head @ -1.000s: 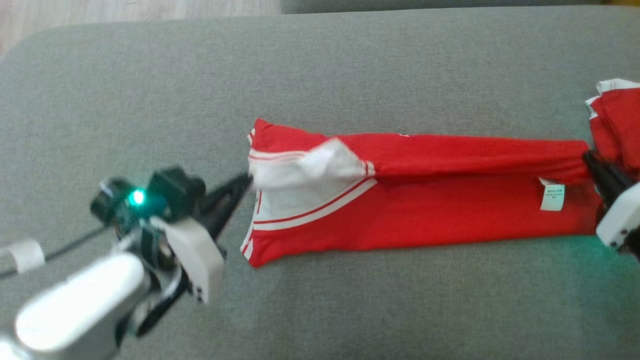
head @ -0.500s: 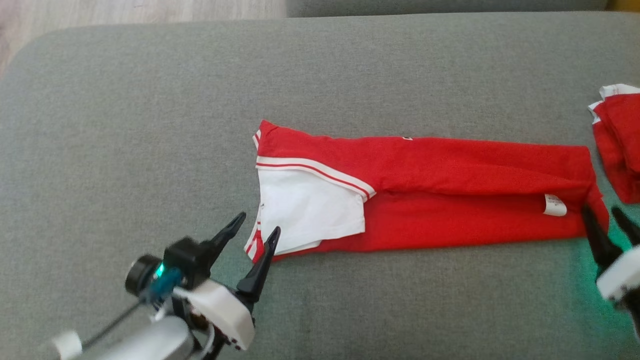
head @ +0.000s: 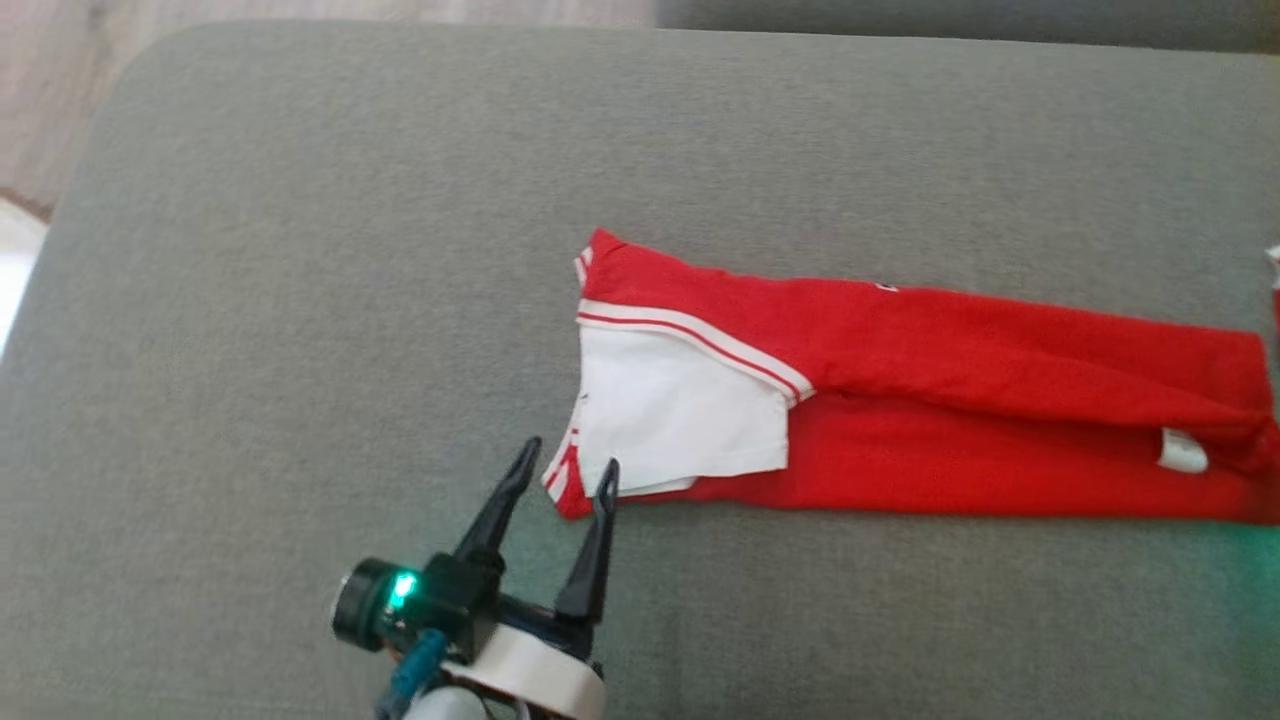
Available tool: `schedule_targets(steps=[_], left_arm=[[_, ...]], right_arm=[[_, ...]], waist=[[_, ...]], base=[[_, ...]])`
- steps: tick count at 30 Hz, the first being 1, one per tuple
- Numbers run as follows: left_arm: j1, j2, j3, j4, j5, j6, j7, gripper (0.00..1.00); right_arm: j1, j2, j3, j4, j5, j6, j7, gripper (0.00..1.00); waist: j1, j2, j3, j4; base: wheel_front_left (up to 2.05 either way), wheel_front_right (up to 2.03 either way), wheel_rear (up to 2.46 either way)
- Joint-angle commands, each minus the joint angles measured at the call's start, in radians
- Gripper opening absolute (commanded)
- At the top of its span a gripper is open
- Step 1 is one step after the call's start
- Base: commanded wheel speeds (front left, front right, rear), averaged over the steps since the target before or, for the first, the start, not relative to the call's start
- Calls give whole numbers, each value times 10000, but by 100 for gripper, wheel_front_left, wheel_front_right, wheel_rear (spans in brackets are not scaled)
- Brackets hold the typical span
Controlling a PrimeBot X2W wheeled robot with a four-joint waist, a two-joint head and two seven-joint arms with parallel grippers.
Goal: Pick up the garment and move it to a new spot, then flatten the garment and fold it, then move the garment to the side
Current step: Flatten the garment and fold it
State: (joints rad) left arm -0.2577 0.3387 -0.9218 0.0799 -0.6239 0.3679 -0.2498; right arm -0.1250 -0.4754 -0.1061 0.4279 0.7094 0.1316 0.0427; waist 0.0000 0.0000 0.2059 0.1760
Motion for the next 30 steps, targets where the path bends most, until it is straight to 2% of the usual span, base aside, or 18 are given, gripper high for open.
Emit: schedule_targets(steps=[1,4,10,14,15,16,17,20,30], left_arm=[[-124,34,466,-204,154,-70,-117,100],[22,-283,763,-32,612,-412,-118,100],[334,-662,1519,90,1348,-753,-119,100],[526,-848,1858,180,1711,-989,-119,100],[565,-894,1941,188,1795,-1038,-119,100],[603,-941,2020,197,1868,-1091,-119,100],[640,-985,2092,211,1932,-1146,-119,100],[733,-1101,2284,260,2120,-1295,-119,100],[986,-1364,2835,379,2690,-1620,-120,100]], right_arm=[[-104,-152,14,-191,-139,-9,101,100],[57,125,-324,55,-579,-9,620,100],[577,867,-659,11,-966,-9,1606,100],[824,1136,-799,-64,-1179,-9,1938,100],[837,1179,-822,-84,-1211,-9,1975,85],[840,1218,-836,-119,-1217,-9,1991,34],[845,1242,-839,-166,-1214,-9,1989,0],[853,1180,-902,-297,-1235,-9,1893,0],[869,20,-1789,-767,-1297,-9,1838,0]], waist=[[0,0,21,153],[0,0,25,335],[0,0,43,364],[0,0,-11,380],[0,0,-21,388],[0,0,-31,396],[0,0,-40,403],[0,0,-60,400],[0,0,-176,217]], base=[[0,0,0],[0,0,0],[0,0,0],[0,0,0],[0,0,0],[0,0,0],[0,0,0],[0,0,0],[0,0,0]])
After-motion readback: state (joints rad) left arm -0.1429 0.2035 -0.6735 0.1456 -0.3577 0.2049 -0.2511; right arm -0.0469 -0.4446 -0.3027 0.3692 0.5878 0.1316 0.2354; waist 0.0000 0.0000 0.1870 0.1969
